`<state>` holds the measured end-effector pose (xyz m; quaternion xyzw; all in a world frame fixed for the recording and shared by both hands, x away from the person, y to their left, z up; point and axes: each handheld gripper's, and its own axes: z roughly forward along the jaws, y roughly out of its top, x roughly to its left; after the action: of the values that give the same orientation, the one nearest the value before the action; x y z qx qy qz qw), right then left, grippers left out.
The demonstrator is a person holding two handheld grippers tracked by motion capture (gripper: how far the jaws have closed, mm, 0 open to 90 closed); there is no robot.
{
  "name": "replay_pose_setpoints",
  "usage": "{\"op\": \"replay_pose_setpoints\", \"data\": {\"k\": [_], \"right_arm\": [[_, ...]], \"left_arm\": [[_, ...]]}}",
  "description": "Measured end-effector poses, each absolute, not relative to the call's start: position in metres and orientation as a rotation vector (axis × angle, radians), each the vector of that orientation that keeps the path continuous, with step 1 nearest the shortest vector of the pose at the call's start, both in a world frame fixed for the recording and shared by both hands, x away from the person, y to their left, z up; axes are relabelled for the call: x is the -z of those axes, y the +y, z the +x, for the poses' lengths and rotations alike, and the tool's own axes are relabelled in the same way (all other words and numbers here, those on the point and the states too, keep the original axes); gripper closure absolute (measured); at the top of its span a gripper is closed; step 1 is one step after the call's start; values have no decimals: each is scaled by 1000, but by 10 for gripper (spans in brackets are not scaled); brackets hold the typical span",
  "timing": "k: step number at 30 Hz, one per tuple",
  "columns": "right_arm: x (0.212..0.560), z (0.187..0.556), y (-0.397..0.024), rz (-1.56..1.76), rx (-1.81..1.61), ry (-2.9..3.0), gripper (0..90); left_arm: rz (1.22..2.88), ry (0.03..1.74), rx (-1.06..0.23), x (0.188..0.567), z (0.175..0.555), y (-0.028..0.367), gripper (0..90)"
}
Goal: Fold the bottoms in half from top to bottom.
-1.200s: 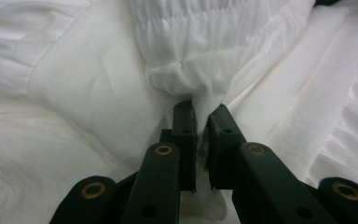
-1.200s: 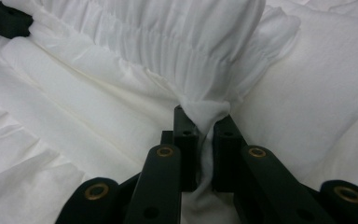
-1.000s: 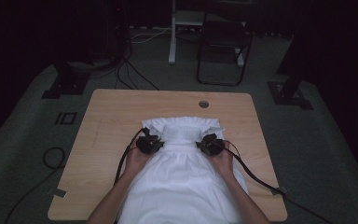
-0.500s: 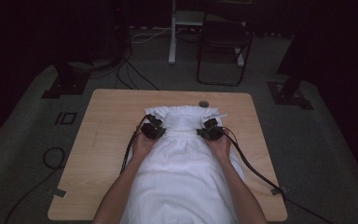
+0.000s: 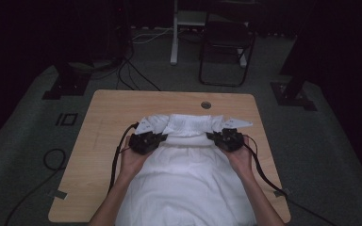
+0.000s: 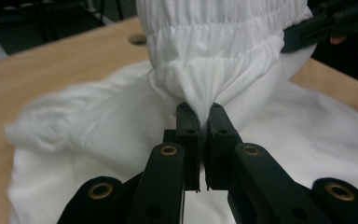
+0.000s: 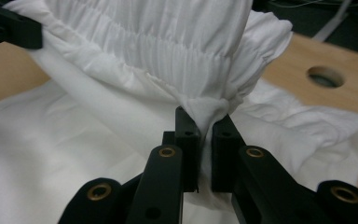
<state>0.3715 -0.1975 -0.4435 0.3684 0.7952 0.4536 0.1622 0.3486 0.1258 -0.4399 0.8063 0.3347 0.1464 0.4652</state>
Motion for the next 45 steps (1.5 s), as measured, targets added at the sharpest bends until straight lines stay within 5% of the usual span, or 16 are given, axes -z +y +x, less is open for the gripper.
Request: {"op": "replay_pose_setpoints", "data": {"k": [7,12,25,36,45], "right_arm": [[491,333,-195,1104,-1178,2427,838],[526,331,-190,1169,-1139,2483,830],[538,359,-174,1172,-1135,2449,825],[538,426,-167,1250,-1056,2319,827],[533,431,-171,1294,-1088,2317,840]], "left_arm": [[2151,881,-218,503,323,120,860],[2223,918,-231,532,333,118,851],[2173,977,-291,534,377,127,842],[2152,1072,-400,533,423,110,842],[2134,1072,-374,522,420,112,872]]}}
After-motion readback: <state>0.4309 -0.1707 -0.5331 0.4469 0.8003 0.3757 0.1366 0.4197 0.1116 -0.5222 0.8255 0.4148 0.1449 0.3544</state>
